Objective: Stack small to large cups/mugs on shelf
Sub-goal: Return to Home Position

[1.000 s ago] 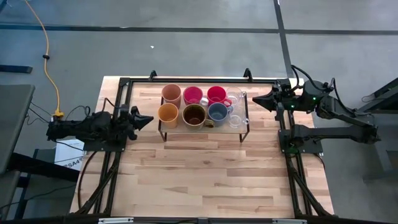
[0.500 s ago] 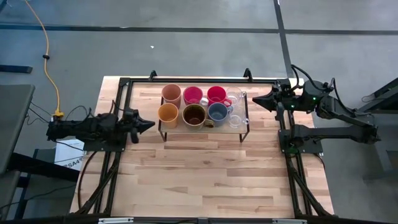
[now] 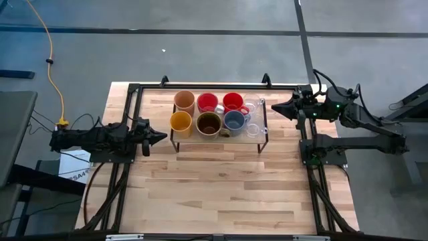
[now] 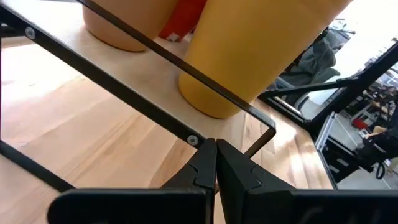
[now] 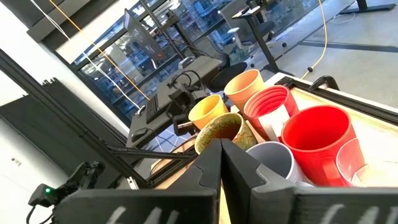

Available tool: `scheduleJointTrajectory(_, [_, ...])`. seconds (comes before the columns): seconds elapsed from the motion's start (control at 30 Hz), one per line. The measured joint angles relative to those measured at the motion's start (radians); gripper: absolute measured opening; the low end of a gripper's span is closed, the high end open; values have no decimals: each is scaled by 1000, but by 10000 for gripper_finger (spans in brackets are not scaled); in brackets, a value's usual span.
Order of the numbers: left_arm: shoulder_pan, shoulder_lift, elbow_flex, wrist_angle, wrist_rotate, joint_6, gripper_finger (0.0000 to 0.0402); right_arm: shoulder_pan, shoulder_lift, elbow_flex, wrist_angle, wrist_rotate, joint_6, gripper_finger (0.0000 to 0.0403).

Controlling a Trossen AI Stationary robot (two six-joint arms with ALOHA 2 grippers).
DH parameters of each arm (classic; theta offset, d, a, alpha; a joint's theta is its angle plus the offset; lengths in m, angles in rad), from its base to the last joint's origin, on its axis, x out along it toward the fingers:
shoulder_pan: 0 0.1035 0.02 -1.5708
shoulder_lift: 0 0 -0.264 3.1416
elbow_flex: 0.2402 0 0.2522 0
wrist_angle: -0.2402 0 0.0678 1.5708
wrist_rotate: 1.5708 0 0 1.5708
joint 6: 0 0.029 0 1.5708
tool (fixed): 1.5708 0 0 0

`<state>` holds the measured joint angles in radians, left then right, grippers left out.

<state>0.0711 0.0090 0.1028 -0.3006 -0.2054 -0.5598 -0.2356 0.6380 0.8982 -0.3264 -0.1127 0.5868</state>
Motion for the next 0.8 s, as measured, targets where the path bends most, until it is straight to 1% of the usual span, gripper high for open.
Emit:
scheduleJointTrajectory(0.07, [0,0,0,4,0,-14,0,0,0,0,0,0,-3,0])
scheduleJointTrajectory(0.27, [0,0,-3,24,-6,-129,0,0,0,0,0,3,-46,0])
scheduleJointTrajectory(0.33, [0,0,-24,118,-12,-121,0,0,0,0,-5,1,-54,0])
scheduleJointTrajectory(0.43, [0,-3,-94,352,-9,-87,0,0,0,0,-14,-6,-53,0])
scheduleJointTrajectory(0.7, [0,8,-94,349,-22,-10,0,0,-5,0,-18,-11,-37,0])
scheduleJointTrajectory(0.8, [0,27,-94,348,2,7,0,0,-6,0,-18,-11,-37,0])
